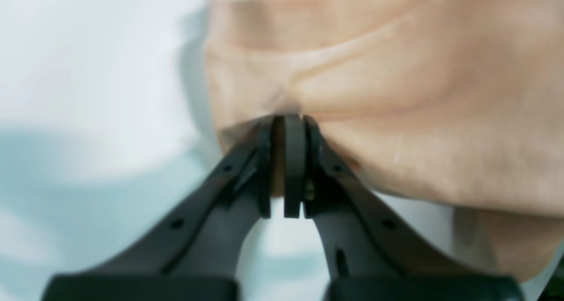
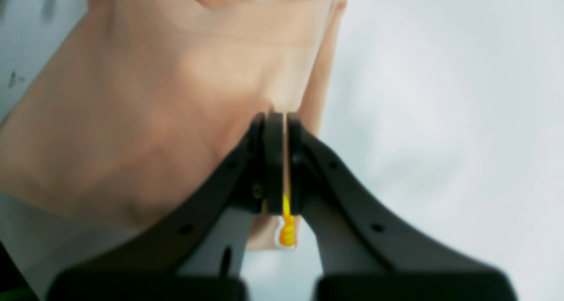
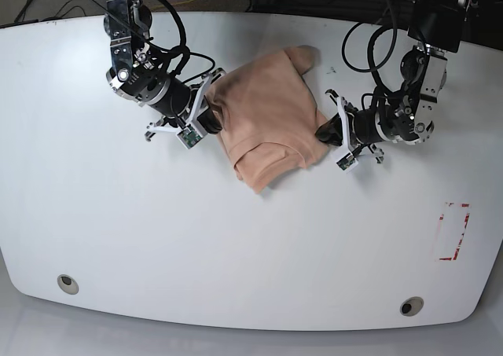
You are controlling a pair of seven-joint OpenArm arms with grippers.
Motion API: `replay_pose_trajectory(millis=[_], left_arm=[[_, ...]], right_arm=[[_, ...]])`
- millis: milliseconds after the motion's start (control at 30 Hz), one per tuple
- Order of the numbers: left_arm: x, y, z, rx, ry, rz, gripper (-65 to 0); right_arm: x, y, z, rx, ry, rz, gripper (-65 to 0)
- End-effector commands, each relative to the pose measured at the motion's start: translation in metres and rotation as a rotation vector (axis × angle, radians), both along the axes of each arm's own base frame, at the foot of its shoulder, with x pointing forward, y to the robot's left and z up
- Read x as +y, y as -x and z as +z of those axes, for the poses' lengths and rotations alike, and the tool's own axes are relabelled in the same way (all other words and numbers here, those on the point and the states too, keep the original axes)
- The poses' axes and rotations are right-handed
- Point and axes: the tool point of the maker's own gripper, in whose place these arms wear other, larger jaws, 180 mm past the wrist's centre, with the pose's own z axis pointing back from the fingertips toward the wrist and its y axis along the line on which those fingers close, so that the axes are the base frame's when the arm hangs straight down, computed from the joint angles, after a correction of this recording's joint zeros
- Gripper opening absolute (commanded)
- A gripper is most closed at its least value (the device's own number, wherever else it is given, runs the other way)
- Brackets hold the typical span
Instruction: Layout the t-shirt on the table in an organized manner, then fold the t-shirt properly
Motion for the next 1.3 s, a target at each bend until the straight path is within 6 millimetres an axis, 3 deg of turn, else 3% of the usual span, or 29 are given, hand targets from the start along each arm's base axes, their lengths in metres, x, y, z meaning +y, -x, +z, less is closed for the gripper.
replay_pose_trajectory(millis=[0, 133, 333, 600, 800, 1000, 1267], left_arm=[[-0.018, -0.014, 0.043, -0.129, 0.063, -0.043, -62.5], [-0.035, -0.003, 0.065, -0.191, 0.089, -0.091, -62.5], [-0.063, 0.024, 0.082, -0.225, 0.156, -0.138, -62.5], [-0.082, 0.065, 0.065, -0.132, 0.219, -0.132, -62.5], [-0.089, 0.09, 0.051, -0.06, 0.248, -0.117, -62.5], [-0.096, 0.103, 0.045, -0.023, 0.264, -0.118, -62.5], [-0.089, 0.104, 0.024, 0.031, 0.236, -0.097, -62.5]], right_arm=[[0.002, -0.012, 0.029, -0.083, -0.002, 0.015, -63.6], [0.004, -0.025, 0.043, -0.128, -0.003, 0.017, -63.6], [0.009, -0.048, 0.052, -0.159, -0.021, 0.011, -63.6], [0.01, -0.082, 0.044, -0.129, -0.046, -0.011, -63.6], [0.028, -0.096, 0.034, -0.096, -0.072, 0.01, -63.6], [0.044, -0.095, 0.011, -0.066, -0.128, 0.036, -63.6], [0.043, -0.08, -0.017, -0.007, -0.154, 0.021, -63.6]])
